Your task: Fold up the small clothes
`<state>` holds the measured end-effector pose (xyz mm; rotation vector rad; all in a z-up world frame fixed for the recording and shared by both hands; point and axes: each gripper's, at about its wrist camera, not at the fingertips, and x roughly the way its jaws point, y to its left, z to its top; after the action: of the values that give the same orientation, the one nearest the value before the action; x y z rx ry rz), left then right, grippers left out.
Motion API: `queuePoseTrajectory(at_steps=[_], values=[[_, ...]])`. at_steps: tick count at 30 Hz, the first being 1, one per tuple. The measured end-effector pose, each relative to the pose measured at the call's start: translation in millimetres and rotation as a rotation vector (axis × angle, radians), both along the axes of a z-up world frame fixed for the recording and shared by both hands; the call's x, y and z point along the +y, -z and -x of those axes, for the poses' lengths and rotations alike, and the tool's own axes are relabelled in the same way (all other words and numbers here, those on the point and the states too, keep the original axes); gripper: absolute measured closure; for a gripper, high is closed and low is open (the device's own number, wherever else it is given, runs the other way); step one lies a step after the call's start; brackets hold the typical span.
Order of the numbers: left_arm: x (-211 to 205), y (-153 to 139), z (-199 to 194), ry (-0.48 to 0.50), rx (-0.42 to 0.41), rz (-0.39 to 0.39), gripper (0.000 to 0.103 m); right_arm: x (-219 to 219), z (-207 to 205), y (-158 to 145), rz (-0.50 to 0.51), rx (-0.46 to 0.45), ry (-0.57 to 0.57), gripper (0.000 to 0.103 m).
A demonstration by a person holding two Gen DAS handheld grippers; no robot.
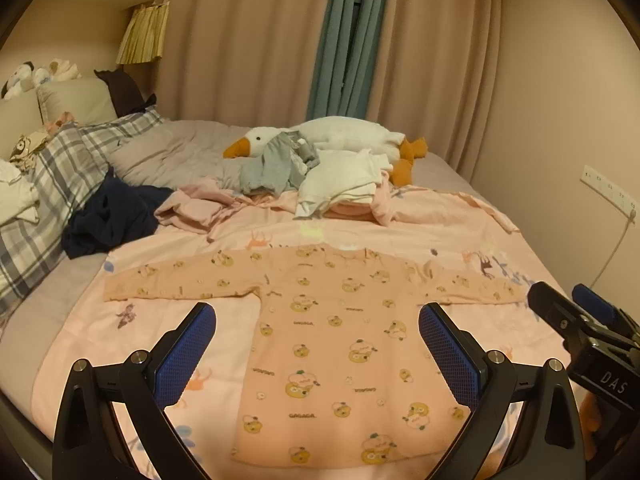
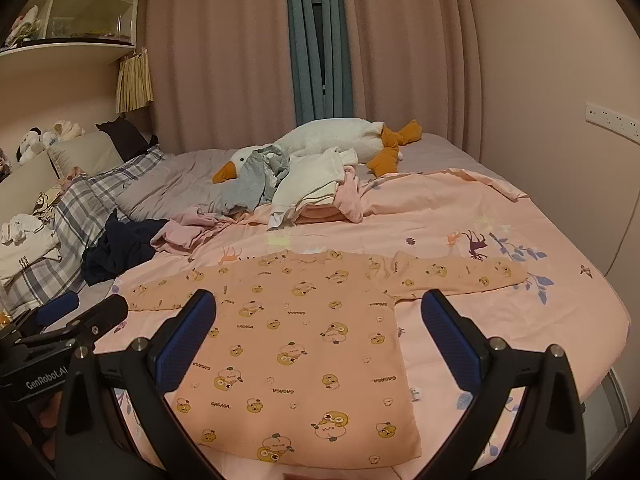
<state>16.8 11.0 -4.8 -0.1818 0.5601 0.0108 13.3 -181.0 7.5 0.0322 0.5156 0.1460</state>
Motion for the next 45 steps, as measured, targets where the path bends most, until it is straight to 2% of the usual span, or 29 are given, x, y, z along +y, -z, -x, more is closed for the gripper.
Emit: queuePoseTrajectory(at_steps=[12, 18, 45], values=[[1.5, 0.9, -0.2, 0.017, -0.001, 0.001, 0.002, 3.4, -2.5, 1.9, 0.006, 0.012, -0.018, 0.000], [-2.4, 4.5, -1.4, 0.005, -0.001, -0.028, 0.002, 1.8, -3.6, 3.4, 0.014, 0.012, -0.001, 0.000], [4.2, 7.4, -2.9, 0.011, 0.006, -0.014, 0.002, 10.2, -10.9, 8.3, 0.047, 0.028, 0.001, 0.000]])
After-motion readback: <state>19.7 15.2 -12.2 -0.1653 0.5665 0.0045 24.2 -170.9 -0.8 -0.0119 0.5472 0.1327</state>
